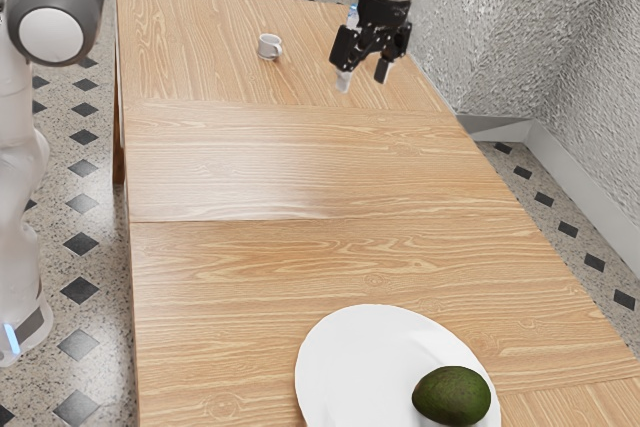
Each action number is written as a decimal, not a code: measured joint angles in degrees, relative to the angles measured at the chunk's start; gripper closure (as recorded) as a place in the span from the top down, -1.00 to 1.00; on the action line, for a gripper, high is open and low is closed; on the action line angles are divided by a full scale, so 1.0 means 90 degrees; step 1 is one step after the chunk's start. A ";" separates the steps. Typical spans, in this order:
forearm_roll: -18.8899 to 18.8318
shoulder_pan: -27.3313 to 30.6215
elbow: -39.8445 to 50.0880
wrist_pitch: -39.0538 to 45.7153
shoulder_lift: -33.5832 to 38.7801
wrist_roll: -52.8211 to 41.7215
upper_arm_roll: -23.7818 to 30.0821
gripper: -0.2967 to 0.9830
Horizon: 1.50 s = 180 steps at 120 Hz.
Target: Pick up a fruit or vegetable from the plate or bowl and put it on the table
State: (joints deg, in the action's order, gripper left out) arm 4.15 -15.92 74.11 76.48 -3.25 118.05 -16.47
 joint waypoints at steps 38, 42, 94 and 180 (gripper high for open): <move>0.0224 -0.0479 -0.0006 0.0001 -0.0001 -0.0584 0.0029 0.54; 0.0191 -0.0595 -0.0012 0.0012 -0.0024 -0.0989 0.0019 0.54; 0.0123 -0.0899 -0.0251 0.1554 -0.0933 -0.8544 0.1061 0.54; 0.0912 -0.2126 0.1415 0.4096 -0.1420 -1.4399 0.1590 0.54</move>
State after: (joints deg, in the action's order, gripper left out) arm 12.36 -35.05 86.85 113.34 -16.03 -11.54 -2.17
